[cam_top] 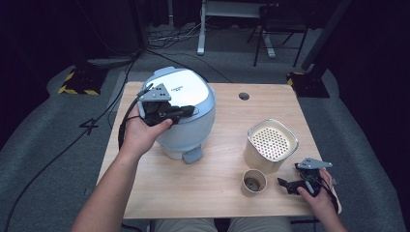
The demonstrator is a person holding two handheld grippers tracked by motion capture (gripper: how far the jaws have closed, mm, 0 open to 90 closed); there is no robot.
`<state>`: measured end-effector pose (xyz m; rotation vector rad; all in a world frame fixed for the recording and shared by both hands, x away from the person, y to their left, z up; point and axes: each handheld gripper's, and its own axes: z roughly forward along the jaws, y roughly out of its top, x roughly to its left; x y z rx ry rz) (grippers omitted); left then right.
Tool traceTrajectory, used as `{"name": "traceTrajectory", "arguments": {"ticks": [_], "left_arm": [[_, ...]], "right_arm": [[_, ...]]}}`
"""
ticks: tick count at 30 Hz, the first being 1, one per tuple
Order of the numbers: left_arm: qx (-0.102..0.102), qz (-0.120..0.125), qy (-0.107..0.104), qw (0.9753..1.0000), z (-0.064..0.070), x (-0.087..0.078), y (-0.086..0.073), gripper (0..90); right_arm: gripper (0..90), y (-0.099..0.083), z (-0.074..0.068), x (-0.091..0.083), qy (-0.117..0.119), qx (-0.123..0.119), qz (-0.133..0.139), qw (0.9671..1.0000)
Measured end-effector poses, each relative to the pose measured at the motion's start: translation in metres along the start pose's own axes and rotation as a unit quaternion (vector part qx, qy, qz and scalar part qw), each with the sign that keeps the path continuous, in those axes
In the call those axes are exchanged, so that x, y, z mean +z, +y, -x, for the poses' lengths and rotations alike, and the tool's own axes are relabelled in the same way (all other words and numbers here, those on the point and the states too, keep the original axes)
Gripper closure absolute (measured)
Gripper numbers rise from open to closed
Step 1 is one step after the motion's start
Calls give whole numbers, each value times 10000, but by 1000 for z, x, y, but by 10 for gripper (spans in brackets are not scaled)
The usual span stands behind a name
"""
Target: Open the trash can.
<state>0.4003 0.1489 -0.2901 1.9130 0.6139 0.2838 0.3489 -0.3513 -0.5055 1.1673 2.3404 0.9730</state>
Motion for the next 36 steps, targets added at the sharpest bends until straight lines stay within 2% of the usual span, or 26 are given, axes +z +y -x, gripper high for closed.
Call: {"name": "traceTrajectory", "arguments": {"ticks": [2, 5, 7, 11, 12, 15, 17, 19, 20, 23, 24, 25, 26, 27, 29, 30, 31, 32, 36], "left_arm": [[-30, 25, 66, 10000, -1, 2, 1, 896], [47, -9, 122, 9999, 0, 3, 2, 898], [160, -143, 242, 9995, 3, 3, 5, 898], [194, -251, 281, 9991, 6, 6, 7, 899], [258, -284, 305, 9988, 8, 6, 7, 899], [202, -315, 320, 9988, 7, 7, 6, 899], [64, -158, 123, 9998, 2, 7, 4, 897], [21, -87, 76, 9999, 1, 7, 3, 869], [-17, 14, 55, 10000, -1, 6, 2, 820], [23, 34, 62, 10000, 1, 3, 2, 681], [8, 64, -31, 10000, 2, 1, 2, 681], [-10, 301, -318, 9990, 4, -3, 2, 594], [-6, 415, -494, 9979, 6, -5, 1, 559], [44, 452, -584, 9973, 8, -8, 1, 545], [119, 467, -599, 9970, 11, -11, 0, 514], [251, 469, -716, 9960, 18, -17, -2, 504], [251, 469, -716, 9960, 18, -17, -2, 499], [350, 443, -821, 9950, 26, -23, -5, 491], [507, 356, -812, 9948, 40, -36, -16, 450]], "right_arm": [[3, 0, 0, 0, 0, 1, 0, 10000], [3, 0, 0, 0, 0, 1, 0, 10000], [3, 0, 0, 0, 0, 2, -1, 10000], [3, 0, 0, 0, 0, 2, 0, 10000], [3, 0, 0, 0, 0, 2, -1, 10000], [3, 0, 0, 0, 9, 3, 1, 10000], [3, 0, 0, 0, 1, 2, 1, 10000], [3, 0, 0, 0, 1, 1, 0, 10000], [3, 0, 0, 0, 1, 1, 0, 10000], [3, 0, 0, 0, 1, -1, 0, 10000], [3, 0, 0, 0, 1, 1, 0, 10000], [3, 0, 0, 0, 1, 1, -1, 10000], [3, 0, 0, 0, 1, 0, -1, 10000], [3, 0, 0, 0, 1, 1, 0, 10000], [3, 0, 0, 0, 1, 1, -1, 10000], [3, 0, 0, 0, 1, 1, 0, 10000], [3, 0, 0, 0, 1, 1, 0, 10000], [3, 0, 0, 0, 0, 0, 0, 10000], [3, 0, 0, 0, -1, 0, 0, 10000]]}}
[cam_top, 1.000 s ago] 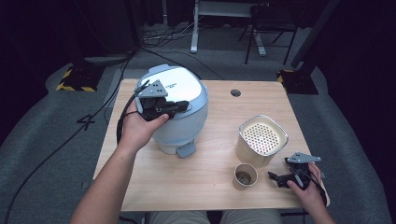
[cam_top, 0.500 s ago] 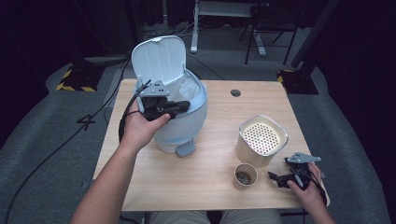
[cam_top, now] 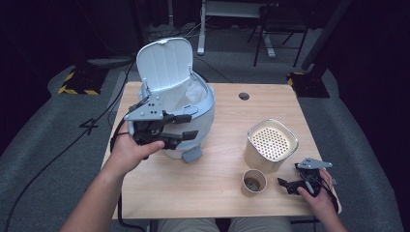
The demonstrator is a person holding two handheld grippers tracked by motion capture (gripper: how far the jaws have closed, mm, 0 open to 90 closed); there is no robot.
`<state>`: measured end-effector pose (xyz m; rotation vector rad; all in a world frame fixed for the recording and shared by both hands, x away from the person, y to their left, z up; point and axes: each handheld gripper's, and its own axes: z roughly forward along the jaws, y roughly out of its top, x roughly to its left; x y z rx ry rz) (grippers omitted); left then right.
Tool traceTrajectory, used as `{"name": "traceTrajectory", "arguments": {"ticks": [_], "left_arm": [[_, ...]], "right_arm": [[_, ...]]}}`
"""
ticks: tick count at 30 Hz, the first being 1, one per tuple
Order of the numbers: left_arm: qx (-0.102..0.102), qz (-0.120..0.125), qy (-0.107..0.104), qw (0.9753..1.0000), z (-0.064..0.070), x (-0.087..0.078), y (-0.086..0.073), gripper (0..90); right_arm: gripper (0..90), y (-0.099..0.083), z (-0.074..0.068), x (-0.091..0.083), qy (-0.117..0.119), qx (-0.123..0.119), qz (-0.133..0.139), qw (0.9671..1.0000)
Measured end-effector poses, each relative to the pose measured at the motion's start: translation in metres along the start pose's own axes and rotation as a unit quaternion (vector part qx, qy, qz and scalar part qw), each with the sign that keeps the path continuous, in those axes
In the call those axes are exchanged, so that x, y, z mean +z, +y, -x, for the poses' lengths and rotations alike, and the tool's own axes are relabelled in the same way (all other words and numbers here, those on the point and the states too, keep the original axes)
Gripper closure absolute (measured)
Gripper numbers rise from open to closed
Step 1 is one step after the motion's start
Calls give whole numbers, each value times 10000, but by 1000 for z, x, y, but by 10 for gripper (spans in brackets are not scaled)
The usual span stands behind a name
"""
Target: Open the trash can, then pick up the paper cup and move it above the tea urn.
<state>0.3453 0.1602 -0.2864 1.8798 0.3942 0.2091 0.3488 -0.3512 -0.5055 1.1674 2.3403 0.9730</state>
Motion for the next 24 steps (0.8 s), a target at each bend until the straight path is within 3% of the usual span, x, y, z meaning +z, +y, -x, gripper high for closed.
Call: {"name": "traceTrajectory", "arguments": {"ticks": [9, 12, 13, 14, 15, 17, 19, 20, 21, 22, 23, 24], "left_arm": [[3, -183, 178, 9997, 21, -15, -31, 401], [-169, -290, 233, 9992, 24, -15, -53, 389], [-169, -290, 233, 9992, 24, -15, -53, 387], [-270, -327, 273, 9987, 24, -14, -65, 386], [-270, -327, 273, 9987, 24, -14, -65, 385], [-353, -394, 388, 9978, 23, -12, -83, 379], [-384, -385, 416, 9977, 22, -11, -91, 376], [-509, -341, 427, 9972, 20, -8, -106, 376], [-509, -341, 427, 9972, 20, -8, -106, 376], [-659, -340, 510, 9959, 18, -5, -120, 375], [-659, -340, 510, 9959, 18, -5, -120, 374], [-702, -404, 634, 9947, 16, -2, -131, 374]], "right_arm": [[3, 0, 0, 0, -1, 1, -4, 10000], [3, 0, -1, 0, -26, 19, -8, 10000], [3, 0, -1, 0, -26, 19, -8, 10000], [2, 0, -2, 0, -47, 39, -8, 10000], [3, 0, -2, 0, -50, 42, -8, 10000], [3, 0, -2, 0, -53, 46, -8, 10000], [3, 0, -2, 0, -57, 43, -13, 10000], [3, 0, -2, 0, -54, 47, -9, 10000], [2, 0, -2, 0, -55, 49, -9, 10000], [2, 0, -2, 0, -68, 60, -8, 10000], [2, 0, -2, 0, -68, 60, -8, 10000], [2, 0, -3, 0, -107, 95, -20, 9999]]}}
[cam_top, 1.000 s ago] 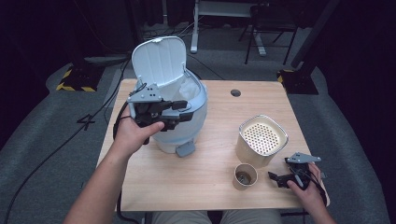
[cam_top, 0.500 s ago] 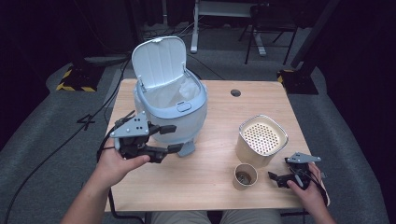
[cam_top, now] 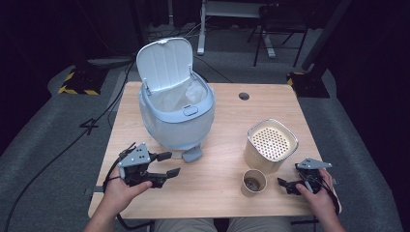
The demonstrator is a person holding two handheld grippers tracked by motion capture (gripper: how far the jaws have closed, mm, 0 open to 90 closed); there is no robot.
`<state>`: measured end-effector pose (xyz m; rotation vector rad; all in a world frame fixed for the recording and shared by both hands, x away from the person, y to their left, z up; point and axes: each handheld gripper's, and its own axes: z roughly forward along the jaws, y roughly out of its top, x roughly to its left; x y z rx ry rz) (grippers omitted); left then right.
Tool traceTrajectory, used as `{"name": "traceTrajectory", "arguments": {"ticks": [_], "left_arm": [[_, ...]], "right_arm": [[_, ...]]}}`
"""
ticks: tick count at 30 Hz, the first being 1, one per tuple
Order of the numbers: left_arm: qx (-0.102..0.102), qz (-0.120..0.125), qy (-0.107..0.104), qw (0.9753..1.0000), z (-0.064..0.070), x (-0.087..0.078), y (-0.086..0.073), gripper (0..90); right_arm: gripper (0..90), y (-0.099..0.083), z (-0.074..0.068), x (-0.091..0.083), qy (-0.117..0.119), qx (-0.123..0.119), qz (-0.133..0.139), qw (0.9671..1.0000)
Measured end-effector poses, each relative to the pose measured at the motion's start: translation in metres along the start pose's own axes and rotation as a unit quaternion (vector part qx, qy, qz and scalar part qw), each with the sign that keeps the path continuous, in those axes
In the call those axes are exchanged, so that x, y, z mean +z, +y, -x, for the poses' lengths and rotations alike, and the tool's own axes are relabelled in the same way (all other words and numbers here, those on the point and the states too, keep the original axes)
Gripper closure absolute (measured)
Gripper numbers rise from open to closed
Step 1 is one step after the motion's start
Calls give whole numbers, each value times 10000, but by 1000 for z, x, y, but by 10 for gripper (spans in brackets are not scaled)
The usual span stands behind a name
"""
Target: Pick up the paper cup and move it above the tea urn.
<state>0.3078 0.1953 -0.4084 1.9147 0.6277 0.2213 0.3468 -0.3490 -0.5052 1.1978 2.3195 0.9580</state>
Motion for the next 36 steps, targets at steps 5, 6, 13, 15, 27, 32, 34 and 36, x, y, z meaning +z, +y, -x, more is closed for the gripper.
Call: {"name": "traceTrajectory", "arguments": {"ticks": [5, 6, 13, 15, 27, 32, 34, 36], "left_arm": [[-131, -28, 144, 9998, -4, 5, -15, 366], [-208, 9, 191, 9996, -5, 8, -22, 365], [-315, -358, 404, 9980, -6, 19, -39, 350], [-359, -534, 508, 9966, -7, 24, -43, 350], [-406, -1420, 887, 9850, -14, 43, -67, 327], [-372, -1638, 961, 9811, -16, 48, -71, 307], [-314, -1811, 1028, 9776, -18, 52, -72, 285], [-184, -1825, 1061, 9773, -19, 53, -73, 271]], "right_arm": [[2, 0, 0, 0, -8, 15, 1, 10000], [2, 0, 0, 0, -10, 12, 3, 10000], [1, 0, 0, 0, -11, 15, 6, 10000], [1, 0, 0, 0, -12, 15, 4, 10000], [4, 0, 0, 0, -15, 12, 9, 10000], [9, 0, 0, 0, -12, 13, 16, 10000], [32, -1, -1, -1, 18, -24, 37, 10000], [43, -1, -1, -1, 34, -44, 63, 10000]]}}
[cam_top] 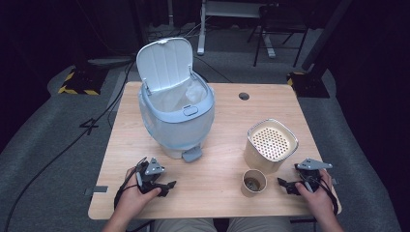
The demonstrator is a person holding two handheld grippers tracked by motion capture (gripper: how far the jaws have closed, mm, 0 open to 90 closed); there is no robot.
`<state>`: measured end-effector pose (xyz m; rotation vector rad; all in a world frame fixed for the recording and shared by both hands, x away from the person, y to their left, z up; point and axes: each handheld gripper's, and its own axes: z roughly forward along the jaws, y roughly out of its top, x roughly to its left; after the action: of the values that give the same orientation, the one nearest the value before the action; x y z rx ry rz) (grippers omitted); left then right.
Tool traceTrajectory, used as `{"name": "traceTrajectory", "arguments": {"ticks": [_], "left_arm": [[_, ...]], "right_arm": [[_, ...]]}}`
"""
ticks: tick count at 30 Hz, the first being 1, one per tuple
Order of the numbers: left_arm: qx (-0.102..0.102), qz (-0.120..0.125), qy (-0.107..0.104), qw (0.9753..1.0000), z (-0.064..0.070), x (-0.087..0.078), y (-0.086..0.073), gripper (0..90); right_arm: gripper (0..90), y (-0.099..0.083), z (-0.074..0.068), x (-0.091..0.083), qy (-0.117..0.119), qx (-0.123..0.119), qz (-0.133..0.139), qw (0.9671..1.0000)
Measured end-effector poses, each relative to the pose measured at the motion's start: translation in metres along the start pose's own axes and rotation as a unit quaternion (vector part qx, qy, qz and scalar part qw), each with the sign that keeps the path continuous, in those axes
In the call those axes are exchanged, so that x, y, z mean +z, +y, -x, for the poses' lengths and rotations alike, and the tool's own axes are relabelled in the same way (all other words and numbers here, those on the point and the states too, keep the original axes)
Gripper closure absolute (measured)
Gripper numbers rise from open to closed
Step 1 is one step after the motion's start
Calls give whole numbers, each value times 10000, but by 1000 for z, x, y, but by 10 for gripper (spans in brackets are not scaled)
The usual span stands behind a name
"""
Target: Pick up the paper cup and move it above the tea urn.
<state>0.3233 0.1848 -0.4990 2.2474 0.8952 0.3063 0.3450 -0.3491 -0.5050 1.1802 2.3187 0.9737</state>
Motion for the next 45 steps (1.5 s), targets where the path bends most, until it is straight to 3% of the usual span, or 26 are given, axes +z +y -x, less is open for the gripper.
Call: {"name": "traceTrajectory", "arguments": {"ticks": [7, 13, 19, 24, 31, 34, 40, 45], "left_arm": [[123, 122, -22, 9998, -2, 4, -2, 211], [110, 106, -38, 9999, -3, 6, -1, 177], [111, 102, -41, 9999, -4, 6, 0, 174], [111, 103, -43, 9999, -4, 6, 0, 174], [117, 102, -44, 9999, -4, 6, 0, 173], [119, 103, -42, 9999, -4, 6, 0, 173], [105, 96, -18, 9999, -3, 6, 0, 175], [98, 103, -14, 9999, -3, 6, 0, 176]], "right_arm": [[177, -1, -1, -5, 176, -85, 77, 9998], [164, 2, -6, -13, 455, -100, 135, 9988], [170, 7, -19, -26, 690, -306, 101, 9971], [173, 16, -40, -36, 1237, -510, 293, 9906], [179, 26, -61, -34, 1455, -821, 284, 9855], [172, 31, -73, -30, 1641, -924, 295, 9817], [159, 35, -86, -21, 1866, -812, 415, 9782], [162, 33, -96, -9, 1858, -819, 568, 9775]]}}
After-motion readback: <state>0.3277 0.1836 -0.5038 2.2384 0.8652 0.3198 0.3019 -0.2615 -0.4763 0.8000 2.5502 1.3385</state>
